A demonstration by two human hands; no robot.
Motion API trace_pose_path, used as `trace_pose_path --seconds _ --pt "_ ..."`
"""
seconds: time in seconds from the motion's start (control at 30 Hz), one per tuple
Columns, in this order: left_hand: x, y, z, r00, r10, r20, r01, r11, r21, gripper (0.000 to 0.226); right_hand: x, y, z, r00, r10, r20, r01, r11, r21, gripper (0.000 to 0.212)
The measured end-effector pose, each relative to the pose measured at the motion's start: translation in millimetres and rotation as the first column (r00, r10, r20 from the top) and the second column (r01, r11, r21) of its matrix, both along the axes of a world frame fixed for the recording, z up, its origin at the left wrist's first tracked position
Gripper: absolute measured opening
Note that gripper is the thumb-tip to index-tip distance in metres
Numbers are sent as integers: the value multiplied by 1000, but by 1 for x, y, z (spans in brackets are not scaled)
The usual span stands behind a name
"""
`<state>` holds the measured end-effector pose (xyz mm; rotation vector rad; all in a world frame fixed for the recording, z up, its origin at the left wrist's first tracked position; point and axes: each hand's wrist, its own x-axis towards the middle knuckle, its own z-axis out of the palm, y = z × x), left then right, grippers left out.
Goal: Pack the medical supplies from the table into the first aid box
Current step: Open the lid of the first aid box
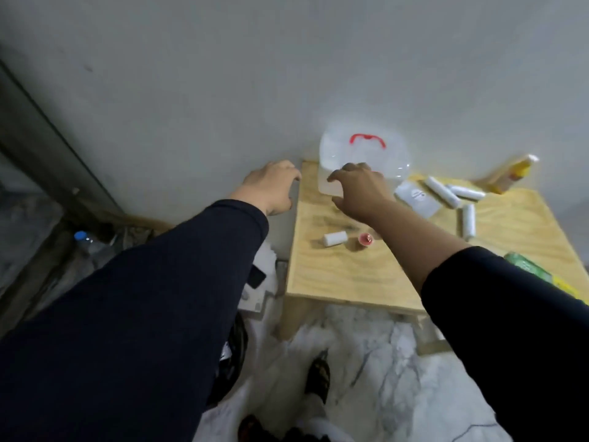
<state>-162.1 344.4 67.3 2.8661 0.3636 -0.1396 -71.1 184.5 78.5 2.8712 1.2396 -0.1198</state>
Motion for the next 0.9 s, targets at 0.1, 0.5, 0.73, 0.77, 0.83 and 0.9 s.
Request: trace_pose_path --seconds 0.1,0.5,0.73,0.77,0.83,0.9 --pt "44 -21 3 996 -63 66 61 998 28 61 41 -26 2 996 -83 36 81 996 48 45" --pt "145 -46 -44 984 -141 108 120 976 182 84 117 -41 -60 985 33 167 -39 999 31 68" --pt "150 -47 -62 969 -99 225 59 982 178 77 129 -38 -83 940 51 337 -55 999 0 68" --pt "151 -45 -63 966 -101 237 61 983 173 76 130 -37 -84 935 42 352 -47 999 5 67" --pt "151 -45 -61 961 -101 257 61 985 160 76 133 -34 -85 925 38 379 -48 999 16 62" --pt "151 -45 -59 960 -99 263 62 987 146 77 132 -33 -85 920 41 391 -51 999 15 58"
